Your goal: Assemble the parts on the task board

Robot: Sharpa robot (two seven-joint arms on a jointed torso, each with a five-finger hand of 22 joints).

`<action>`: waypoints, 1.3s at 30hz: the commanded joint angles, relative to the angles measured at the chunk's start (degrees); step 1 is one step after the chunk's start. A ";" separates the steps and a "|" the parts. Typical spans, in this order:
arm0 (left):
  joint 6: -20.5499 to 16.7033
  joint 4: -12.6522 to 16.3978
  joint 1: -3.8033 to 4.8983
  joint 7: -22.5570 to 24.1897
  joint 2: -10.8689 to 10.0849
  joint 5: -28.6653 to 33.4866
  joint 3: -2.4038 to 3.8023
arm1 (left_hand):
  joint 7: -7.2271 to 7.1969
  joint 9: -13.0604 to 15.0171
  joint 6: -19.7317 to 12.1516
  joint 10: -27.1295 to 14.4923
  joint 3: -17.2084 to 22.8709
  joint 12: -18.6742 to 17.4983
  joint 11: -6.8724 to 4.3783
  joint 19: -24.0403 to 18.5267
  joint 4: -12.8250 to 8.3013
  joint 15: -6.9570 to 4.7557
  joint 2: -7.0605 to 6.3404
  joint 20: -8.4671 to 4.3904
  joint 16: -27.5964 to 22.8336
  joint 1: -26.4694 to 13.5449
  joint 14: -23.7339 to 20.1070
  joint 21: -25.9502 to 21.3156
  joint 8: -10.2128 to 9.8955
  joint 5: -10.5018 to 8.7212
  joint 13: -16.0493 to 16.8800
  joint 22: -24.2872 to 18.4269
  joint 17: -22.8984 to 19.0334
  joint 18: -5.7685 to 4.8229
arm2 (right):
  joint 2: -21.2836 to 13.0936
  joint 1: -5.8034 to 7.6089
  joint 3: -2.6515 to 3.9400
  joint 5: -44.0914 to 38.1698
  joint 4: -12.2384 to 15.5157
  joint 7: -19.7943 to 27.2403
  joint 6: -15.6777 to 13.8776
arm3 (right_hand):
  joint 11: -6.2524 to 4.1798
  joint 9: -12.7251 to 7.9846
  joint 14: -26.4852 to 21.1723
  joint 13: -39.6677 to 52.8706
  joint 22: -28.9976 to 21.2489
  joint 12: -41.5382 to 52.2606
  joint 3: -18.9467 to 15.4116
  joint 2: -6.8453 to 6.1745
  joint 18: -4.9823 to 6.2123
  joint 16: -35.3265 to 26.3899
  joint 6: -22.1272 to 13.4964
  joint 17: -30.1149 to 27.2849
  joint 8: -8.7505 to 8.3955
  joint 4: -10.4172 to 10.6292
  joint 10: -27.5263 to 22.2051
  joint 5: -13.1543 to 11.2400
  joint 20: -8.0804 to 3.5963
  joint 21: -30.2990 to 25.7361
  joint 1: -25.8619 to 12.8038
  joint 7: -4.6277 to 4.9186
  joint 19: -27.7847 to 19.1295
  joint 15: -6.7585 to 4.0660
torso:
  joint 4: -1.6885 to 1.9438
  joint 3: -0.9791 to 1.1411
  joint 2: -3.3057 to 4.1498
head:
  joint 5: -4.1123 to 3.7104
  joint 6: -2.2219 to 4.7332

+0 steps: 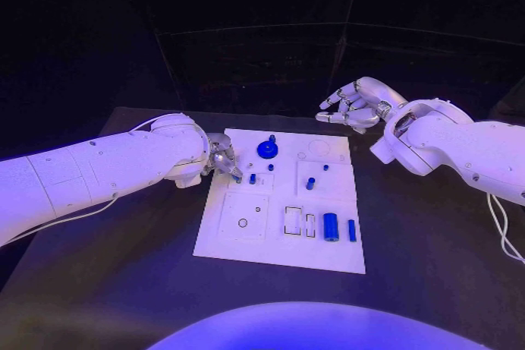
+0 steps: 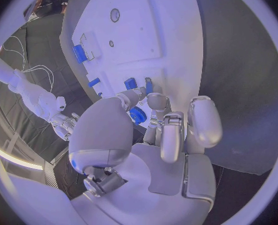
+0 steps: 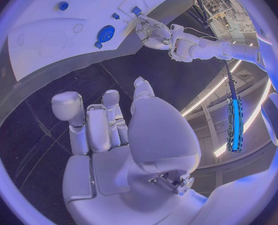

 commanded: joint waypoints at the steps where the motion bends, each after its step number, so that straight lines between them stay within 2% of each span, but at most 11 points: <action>1: 2.05 0.01 -0.27 -0.33 -0.09 -0.67 -0.32 | -0.33 -0.05 -0.04 0.58 6.39 0.28 -0.03 0.13 -6.86 -0.42 0.43 -0.24 0.04 -0.23 5.89 -0.13 0.31 0.05 0.01 0.08 14.38 -0.02 | -0.02 0.11 0.04 0.17 0.15 0.43 -0.50 | 0.06 -0.07 1.36 -0.05 -0.06 -0.36 -0.18 0.29 0.56 -0.21 -0.12 0.04 0.22 -0.02 -0.31 0.32 -0.13 -0.25 0.08 -0.25 -0.24 -0.52 | -0.02 -0.01 0.01 | 0.14 0.04; 6: 2.25 0.06 -0.27 -0.21 -0.12 -0.67 -0.35 | -0.34 -0.06 -0.02 0.60 6.34 0.28 -0.04 0.14 -6.87 -0.42 0.40 -0.24 0.05 -0.27 5.89 -0.11 0.32 0.05 0.01 0.12 14.40 -0.03 | -0.02 0.11 0.04 0.17 0.16 0.38 -0.53 | 0.06 -0.07 1.36 -0.05 -0.06 -0.36 -0.18 0.29 0.56 -0.21 -0.12 0.04 0.22 -0.02 -0.31 0.32 -0.13 -0.25 0.08 -0.25 -0.24 -0.52 | 0.01 -0.02 0.01 | -0.10 -0.03; 18: 0.97 -0.18 -0.27 -0.02 0.37 -0.67 -0.38 | -0.40 -0.10 0.08 0.73 6.13 0.26 -0.08 0.11 -6.69 -0.44 0.68 -0.25 0.04 -0.53 5.88 -0.14 0.37 0.01 -0.03 0.12 14.37 -0.03 | 0.10 0.11 0.04 0.17 0.10 0.42 -0.55 | 0.06 -0.07 1.36 -0.05 -0.06 -0.36 -0.18 0.29 0.56 -0.21 -0.12 0.04 0.22 -0.02 -0.31 0.32 -0.13 -0.25 0.08 -0.25 -0.24 -0.52 | -0.03 -0.03 0.03 | 0.01 -0.12; 24: 1.05 -0.23 -0.27 -0.15 0.40 -0.67 -0.39 | -0.40 -0.11 0.09 0.74 6.10 0.24 -0.08 0.12 -6.67 -0.44 0.72 -0.25 0.04 -0.55 5.89 -0.12 0.37 0.00 -0.06 0.15 14.38 -0.04 | 0.11 0.11 0.04 0.17 0.11 0.38 -0.46 | 0.06 -0.07 1.38 0.13 -0.04 -0.13 -0.25 0.30 0.55 -0.24 -0.11 0.03 0.23 0.00 -0.06 0.35 -0.14 -0.26 0.05 -0.26 -0.19 -0.52 | 0.01 0.03 0.04 | -0.07 -0.23; 27: 1.57 -0.21 -0.27 -0.20 0.37 -0.67 -0.39 | -0.47 -0.14 0.13 0.89 5.78 0.37 -0.11 0.13 -6.69 -0.46 0.62 -0.26 0.07 -0.72 5.90 -0.07 0.40 -0.07 0.11 0.23 14.44 -0.05 | 0.12 0.11 0.04 0.17 0.08 0.38 -0.41 | 0.06 -0.07 1.38 0.13 -0.04 -0.13 -0.25 0.30 0.55 -0.24 -0.11 0.03 0.23 0.00 -0.06 0.35 -0.14 -0.26 0.05 -0.26 -0.19 -0.52 | -0.02 -0.02 0.00 | -0.06 -0.29; 32: 2.29 -0.15 -0.27 -0.18 0.34 -0.67 -0.39 | -0.85 -0.31 0.49 1.24 4.42 0.69 -0.34 0.13 -6.66 -0.59 -0.08 -0.34 0.14 -1.47 5.93 -0.06 0.47 -0.16 0.52 0.34 14.57 -0.05 | 0.13 0.11 0.04 0.17 0.04 0.40 -0.35 | 0.06 -0.07 1.38 0.13 -0.04 -0.13 -0.25 0.30 0.55 -0.24 -0.11 0.03 0.23 0.00 -0.06 0.35 -0.14 -0.26 0.05 -0.26 -0.19 -0.52 | -0.02 -0.03 0.00 | -0.09 -0.35; 39: 2.81 -0.09 -0.27 -0.20 0.30 -0.67 -0.39 | -1.44 -1.42 2.14 1.71 -0.44 1.48 -0.79 0.29 -4.80 -0.98 -1.14 -0.66 0.27 -4.21 5.99 0.15 -0.05 -0.25 1.50 0.81 14.83 -0.14 | 0.14 0.11 0.04 0.17 0.01 0.41 -0.30 | 0.06 -0.07 1.38 0.13 -0.04 -0.13 -0.25 0.30 0.55 -0.24 -0.11 0.03 0.23 0.00 -0.06 0.35 -0.14 -0.26 0.05 -0.26 -0.19 -0.52 | -0.02 -0.03 0.00 | -0.15 -0.36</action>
